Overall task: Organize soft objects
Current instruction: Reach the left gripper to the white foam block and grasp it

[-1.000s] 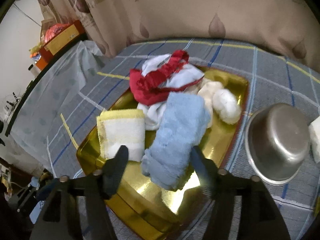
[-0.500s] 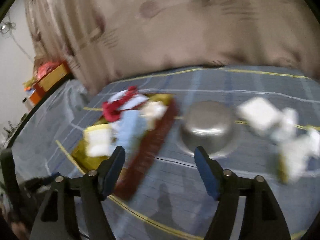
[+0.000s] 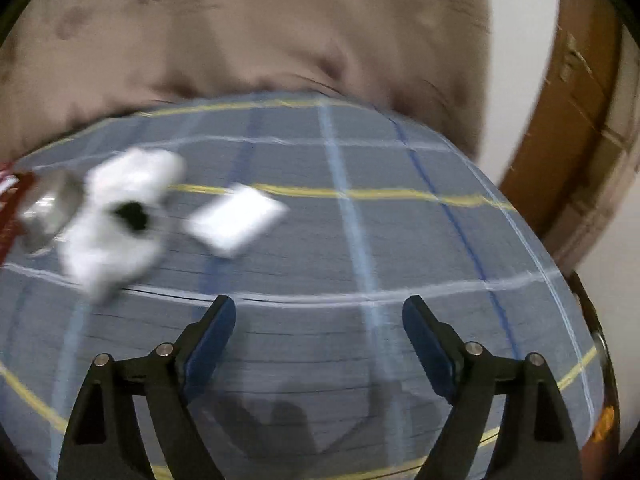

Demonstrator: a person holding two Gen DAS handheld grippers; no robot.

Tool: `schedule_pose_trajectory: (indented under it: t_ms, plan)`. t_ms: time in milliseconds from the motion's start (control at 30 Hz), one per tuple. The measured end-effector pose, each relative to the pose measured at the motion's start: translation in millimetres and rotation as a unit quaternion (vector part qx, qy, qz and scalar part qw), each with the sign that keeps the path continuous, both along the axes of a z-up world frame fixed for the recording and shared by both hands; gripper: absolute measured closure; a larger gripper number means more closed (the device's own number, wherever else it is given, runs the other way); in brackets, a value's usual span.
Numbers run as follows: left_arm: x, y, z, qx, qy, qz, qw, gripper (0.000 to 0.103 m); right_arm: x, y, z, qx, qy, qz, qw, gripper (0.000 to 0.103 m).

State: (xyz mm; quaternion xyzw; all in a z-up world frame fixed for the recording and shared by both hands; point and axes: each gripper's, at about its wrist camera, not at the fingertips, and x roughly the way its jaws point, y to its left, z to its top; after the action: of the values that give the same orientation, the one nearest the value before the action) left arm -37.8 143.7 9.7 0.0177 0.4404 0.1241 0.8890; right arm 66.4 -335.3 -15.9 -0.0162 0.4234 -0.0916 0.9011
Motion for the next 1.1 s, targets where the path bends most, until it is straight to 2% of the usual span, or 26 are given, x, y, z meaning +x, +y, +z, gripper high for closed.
schedule_pose_trajectory:
  t_ms: [67, 133, 233, 333, 500, 667, 800, 967, 1000, 1033, 1100]
  plan:
    - [1.9, -11.0, 5.1, -0.001, -0.004, -0.025, 0.9997, 0.061, 1.6, -20.3, -5.3, 0.041, 0.011, -0.024, 0.999, 0.018]
    - [6.1, -24.3, 9.4, -0.005, -0.005, -0.057, 0.9984, 0.061, 5.6, -27.0, -8.6, 0.059, 0.02, -0.035, 0.997, 0.015]
    - [17.3, -50.4, 17.3, -0.011, -0.004, -0.113, 0.9935, 0.061, 11.7, -25.1, -13.8, 0.052, 0.033, -0.028, 0.998, 0.01]
    - [32.6, -84.9, 28.4, -0.021, 0.0, -0.185, 0.9826, 0.061, 13.2, -25.2, -17.6, 0.055, 0.038, -0.019, 0.998, 0.006]
    - [70.1, -139.9, 40.4, -0.047, 0.024, -0.29, 0.9555, 0.061, 11.4, -21.8, -17.1, 0.058, 0.04, -0.013, 0.997, 0.002]
    - [115.3, -179.0, 43.6, -0.063, 0.053, -0.355, 0.9313, 0.061, 10.3, -21.6, -16.6, 0.066, 0.036, -0.006, 0.997, 0.001]
    - [154.7, -215.0, 42.4, -0.044, 0.076, -0.409, 0.9085, 0.061, 9.2, -22.0, -16.0, 0.076, 0.031, 0.0, 0.997, 0.001]
    - [196.5, -258.5, 25.2, -0.036, 0.113, -0.478, 0.8706, 0.061, 7.6, -23.0, -15.1, 0.087, 0.026, 0.007, 0.996, 0.001]
    - [201.3, -264.4, 21.6, -0.029, 0.115, -0.484, 0.8669, 0.061, 7.4, -23.1, -15.0, 0.09, 0.025, 0.009, 0.996, 0.001]
    - [209.6, -273.1, 15.6, -0.014, 0.121, -0.497, 0.8592, 0.061, 7.2, -23.1, -15.0, 0.092, 0.024, 0.011, 0.995, 0.001]
    - [220.0, -283.8, 9.7, 0.005, 0.121, -0.506, 0.8542, 0.061, 6.7, -23.5, -14.9, 0.095, 0.023, 0.014, 0.995, 0.001]
